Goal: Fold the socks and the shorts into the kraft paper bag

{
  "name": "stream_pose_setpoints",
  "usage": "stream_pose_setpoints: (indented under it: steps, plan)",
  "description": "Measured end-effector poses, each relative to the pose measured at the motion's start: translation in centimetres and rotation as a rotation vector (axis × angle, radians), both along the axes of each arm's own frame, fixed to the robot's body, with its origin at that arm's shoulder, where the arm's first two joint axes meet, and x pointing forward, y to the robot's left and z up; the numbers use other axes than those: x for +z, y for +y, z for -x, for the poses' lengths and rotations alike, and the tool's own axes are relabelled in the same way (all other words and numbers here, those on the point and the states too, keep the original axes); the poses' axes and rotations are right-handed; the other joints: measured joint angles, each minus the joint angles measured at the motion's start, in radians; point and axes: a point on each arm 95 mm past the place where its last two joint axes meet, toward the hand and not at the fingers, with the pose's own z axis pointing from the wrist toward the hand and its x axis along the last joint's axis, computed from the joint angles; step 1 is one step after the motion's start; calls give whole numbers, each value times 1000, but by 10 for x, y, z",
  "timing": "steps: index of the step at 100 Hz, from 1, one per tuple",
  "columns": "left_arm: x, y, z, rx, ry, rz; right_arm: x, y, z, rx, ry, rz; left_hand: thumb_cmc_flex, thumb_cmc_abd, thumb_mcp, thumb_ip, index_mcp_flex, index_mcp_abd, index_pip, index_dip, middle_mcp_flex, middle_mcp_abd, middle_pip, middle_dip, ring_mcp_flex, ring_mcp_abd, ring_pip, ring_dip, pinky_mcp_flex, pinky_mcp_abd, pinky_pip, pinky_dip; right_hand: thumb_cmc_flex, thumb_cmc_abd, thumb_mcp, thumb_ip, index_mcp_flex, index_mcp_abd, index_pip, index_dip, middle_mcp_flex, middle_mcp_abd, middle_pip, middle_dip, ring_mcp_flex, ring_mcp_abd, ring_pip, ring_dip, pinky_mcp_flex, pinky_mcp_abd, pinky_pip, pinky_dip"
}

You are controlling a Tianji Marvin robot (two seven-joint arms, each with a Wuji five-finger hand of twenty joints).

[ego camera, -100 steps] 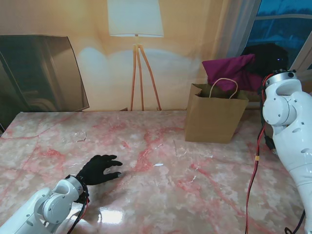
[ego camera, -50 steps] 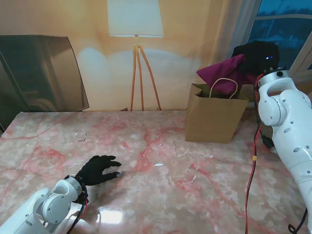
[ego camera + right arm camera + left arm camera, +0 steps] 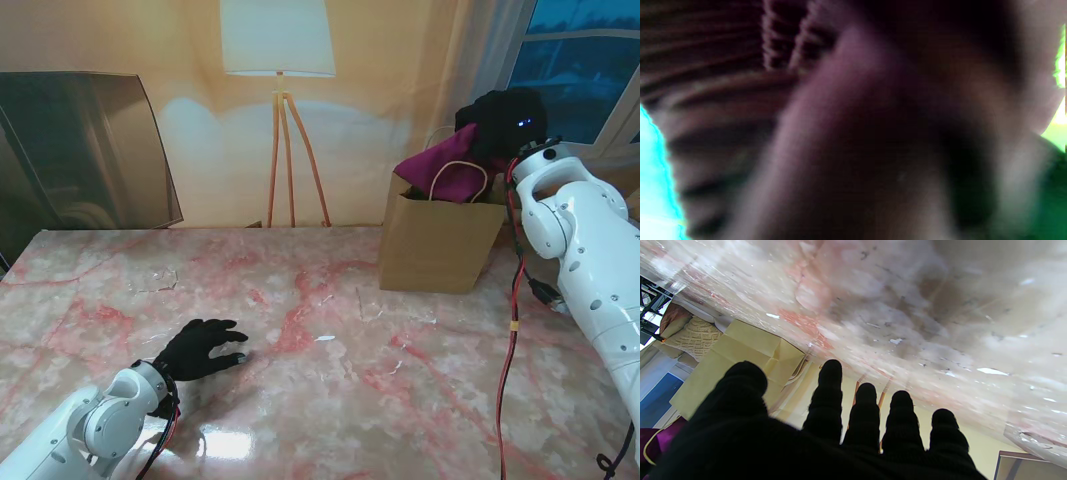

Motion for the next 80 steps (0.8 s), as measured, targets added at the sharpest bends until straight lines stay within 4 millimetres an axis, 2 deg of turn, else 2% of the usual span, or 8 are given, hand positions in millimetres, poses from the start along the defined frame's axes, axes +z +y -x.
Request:
stream_pose_setpoints:
  steps: [8, 21, 41, 54, 80]
  plan:
    - [0, 0, 0, 0, 2, 2, -1, 2, -1, -19, 4, -1, 0, 0, 0, 0, 0, 0, 0, 0, 0, 0, 0, 0, 0, 0, 0, 0, 0, 0, -2, 0, 2, -37, 1, 0, 26, 7, 7, -26, 1, 0, 21, 0, 14, 0, 21, 5, 25, 0, 13, 0]
    - [0, 0, 1, -3, 5, 4, -6, 9, -5, -35, 8, 35, 0, 0, 0, 0, 0, 0, 0, 0, 0, 0, 0, 0, 0, 0, 0, 0, 0, 0, -2, 0, 15, -67, 0, 0, 40, 12, 14, -29, 3, 0, 39, 0, 36, 0, 22, 5, 47, 0, 24, 0]
    - [-1, 2, 2, 1, 6, 4, -14, 14, -9, -22, -42, 87, 0, 0, 0, 0, 0, 0, 0, 0, 0, 0, 0, 0, 0, 0, 0, 0, 0, 0, -13, 0, 16, -70, -1, 0, 41, 12, 27, -41, 2, -2, 66, 1, 36, 0, 49, 7, 47, -1, 39, 0]
    - [-1, 3, 2, 2, 9, 5, -16, 12, -10, -33, -74, 95, 0, 0, 0, 0, 0, 0, 0, 0, 0, 0, 0, 0, 0, 0, 0, 0, 0, 0, -13, 1, 17, -70, -3, 0, 41, 1, 38, -43, -13, -15, 98, 28, 15, -6, 71, 29, 25, -15, 48, 0]
    - [-2, 3, 3, 1, 12, 9, -16, 12, -11, -56, 23, 150, 1, 0, 0, 0, 0, 0, 0, 0, 0, 0, 0, 0, 0, 0, 0, 0, 0, 0, -13, 11, 27, -70, -4, -1, 51, 0, 41, -57, -40, -29, 110, 53, -27, -13, 82, 33, -18, -27, 49, 0]
